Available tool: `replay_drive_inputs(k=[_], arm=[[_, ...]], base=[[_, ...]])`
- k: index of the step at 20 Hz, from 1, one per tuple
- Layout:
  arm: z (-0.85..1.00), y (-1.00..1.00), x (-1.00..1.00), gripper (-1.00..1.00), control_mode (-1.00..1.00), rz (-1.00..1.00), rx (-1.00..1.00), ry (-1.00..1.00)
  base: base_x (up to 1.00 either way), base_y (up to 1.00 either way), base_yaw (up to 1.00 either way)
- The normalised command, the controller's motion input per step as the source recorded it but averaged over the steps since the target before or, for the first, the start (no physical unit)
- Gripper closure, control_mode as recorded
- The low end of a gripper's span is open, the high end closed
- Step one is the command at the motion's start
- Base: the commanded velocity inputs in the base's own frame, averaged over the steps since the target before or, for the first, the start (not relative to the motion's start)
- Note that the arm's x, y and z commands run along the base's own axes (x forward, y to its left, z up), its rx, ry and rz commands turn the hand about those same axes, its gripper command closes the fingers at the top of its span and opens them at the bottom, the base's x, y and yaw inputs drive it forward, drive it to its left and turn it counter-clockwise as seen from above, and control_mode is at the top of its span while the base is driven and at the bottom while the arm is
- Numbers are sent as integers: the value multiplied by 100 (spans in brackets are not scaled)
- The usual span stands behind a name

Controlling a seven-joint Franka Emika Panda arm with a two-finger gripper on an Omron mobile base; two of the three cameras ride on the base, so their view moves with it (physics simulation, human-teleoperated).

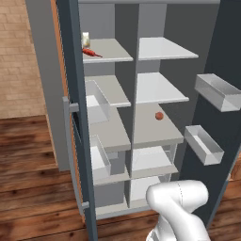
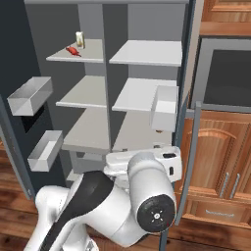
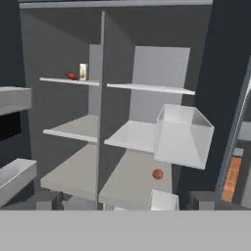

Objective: There's a fish in the fridge that needs to be moved to the freezer for freezing. Pick up the fish from the fridge, place it on any shelf in the freezer, and close the fridge and freezer doors when done.

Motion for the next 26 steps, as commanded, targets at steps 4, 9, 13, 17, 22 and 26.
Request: replay_drive_inputs(k=[4,9,13,17,22,26], arm=[[-58,-50,14,-100,-100,8,4,-13],[-53,-55,17,-100,-100,13,7,-18],[-37,-55,3,-100,-100,16,13,-10],[-37,-50,27,-100,-100,21,16,-2],[-30,-45,20,-100,-100,23,12,-11],[-36,-36,17,-100,-100,25,10,-9]], base=[[0,0,0],[0,0,0],[0,0,0],[0,0,0],[0,0,0],[0,0,0]])
